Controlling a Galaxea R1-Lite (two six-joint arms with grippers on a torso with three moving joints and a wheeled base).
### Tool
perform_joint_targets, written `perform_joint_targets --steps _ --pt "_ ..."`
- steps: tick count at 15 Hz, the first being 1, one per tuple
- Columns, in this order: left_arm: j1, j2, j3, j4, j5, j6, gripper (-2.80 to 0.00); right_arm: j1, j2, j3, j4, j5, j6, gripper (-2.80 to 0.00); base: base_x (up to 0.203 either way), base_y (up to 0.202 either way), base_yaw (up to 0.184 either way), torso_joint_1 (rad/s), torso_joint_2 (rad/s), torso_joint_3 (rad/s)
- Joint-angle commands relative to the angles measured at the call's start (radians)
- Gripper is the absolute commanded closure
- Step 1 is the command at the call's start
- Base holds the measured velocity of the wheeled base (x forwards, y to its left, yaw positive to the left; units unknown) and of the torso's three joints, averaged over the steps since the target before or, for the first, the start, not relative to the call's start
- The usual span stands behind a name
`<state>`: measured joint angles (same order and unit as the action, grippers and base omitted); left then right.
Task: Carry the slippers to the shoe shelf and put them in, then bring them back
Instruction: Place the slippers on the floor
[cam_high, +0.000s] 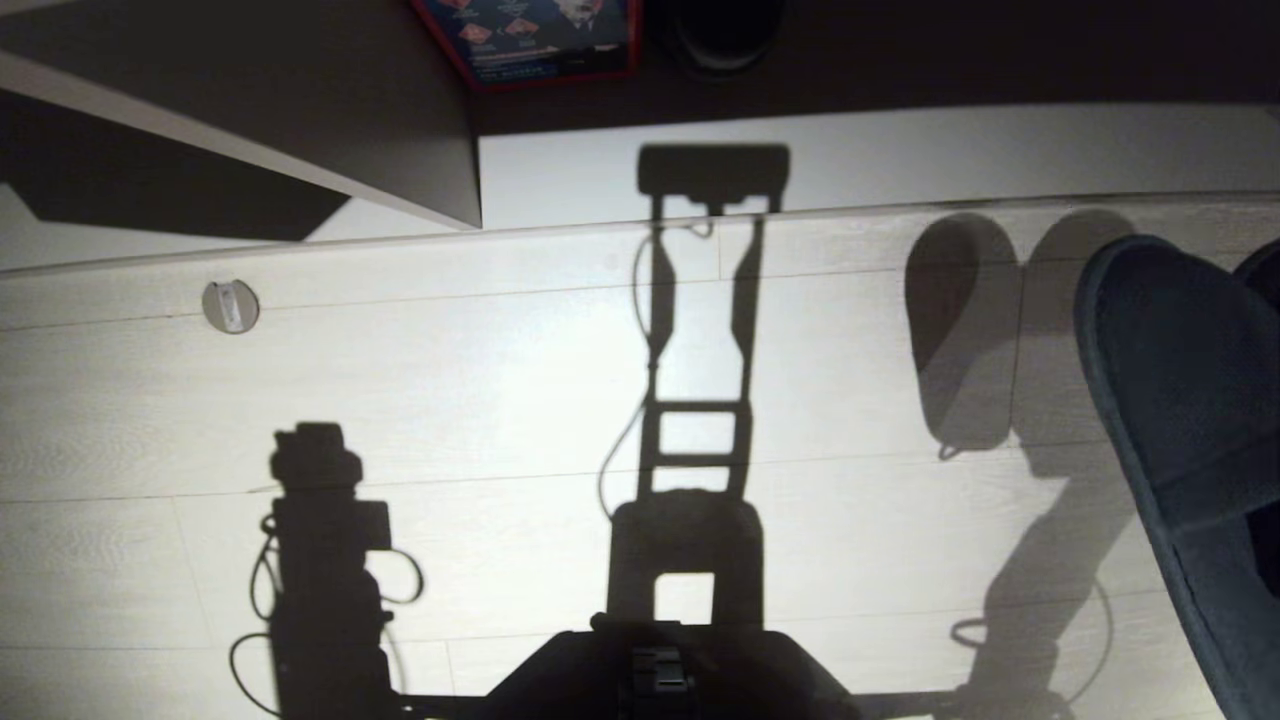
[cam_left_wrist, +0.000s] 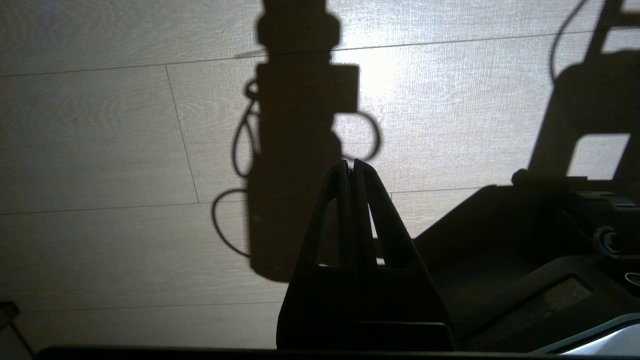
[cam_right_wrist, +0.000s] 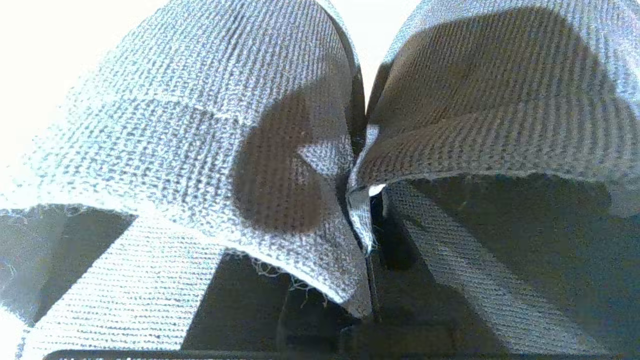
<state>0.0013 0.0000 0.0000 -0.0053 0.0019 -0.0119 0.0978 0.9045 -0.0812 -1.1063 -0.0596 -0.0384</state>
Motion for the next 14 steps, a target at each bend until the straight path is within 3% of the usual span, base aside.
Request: perform_joint_targets --steps 1,7,13,14 --pt "0.0 0.0 0.0 -0.001 0.001 0.0 0.0 -0.012 -0.226 0.057 0.131 0.003 -0.001 0.0 0.0 0.0 0.0 0.0 0.0 0.0" --pt "0.0 0.0 0.0 -0.001 0.0 0.0 0.0 -0.046 -0.669 0.08 0.754 0.012 -0.009 0.0 0.0 0.0 0.0 0.0 0.0 0.0" --pt "0.0 0.0 0.0 -0.001 0.0 0.0 0.0 -0.075 -0.904 0.082 1.105 0.062 -0.015 0.0 0.0 0.0 0.0 0.0 0.0 0.0" --pt "0.0 0.0 0.0 -0.001 0.001 0.0 0.0 -0.076 -0.905 0.083 1.115 0.065 -0.014 0.0 0.0 0.0 0.0 0.0 0.0 0.0"
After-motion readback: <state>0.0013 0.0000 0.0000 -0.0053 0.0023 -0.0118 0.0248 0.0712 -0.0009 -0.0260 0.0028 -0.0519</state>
